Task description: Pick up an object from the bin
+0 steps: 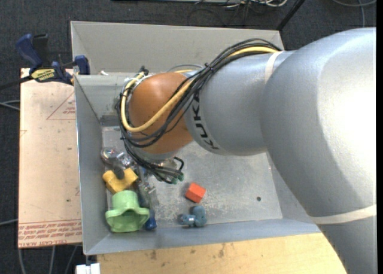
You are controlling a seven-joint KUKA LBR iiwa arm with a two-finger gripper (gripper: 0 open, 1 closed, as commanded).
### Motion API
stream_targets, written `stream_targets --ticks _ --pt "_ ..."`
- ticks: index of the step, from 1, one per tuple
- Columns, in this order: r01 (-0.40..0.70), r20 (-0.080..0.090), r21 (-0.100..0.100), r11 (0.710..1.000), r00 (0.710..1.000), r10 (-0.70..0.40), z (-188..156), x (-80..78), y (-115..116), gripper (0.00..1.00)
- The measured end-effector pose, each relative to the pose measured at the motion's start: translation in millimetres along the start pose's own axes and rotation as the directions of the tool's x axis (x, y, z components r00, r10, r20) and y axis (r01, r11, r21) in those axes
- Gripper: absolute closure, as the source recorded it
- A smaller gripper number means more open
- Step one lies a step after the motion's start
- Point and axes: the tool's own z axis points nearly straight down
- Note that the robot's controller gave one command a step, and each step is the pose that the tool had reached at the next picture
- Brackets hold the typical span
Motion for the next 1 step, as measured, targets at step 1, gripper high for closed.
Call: stream_targets --ticks 1 --pt "0.129 0.015 0.005 0.992 0.992 -0.129 25.5 20.1 22.7 0.0"
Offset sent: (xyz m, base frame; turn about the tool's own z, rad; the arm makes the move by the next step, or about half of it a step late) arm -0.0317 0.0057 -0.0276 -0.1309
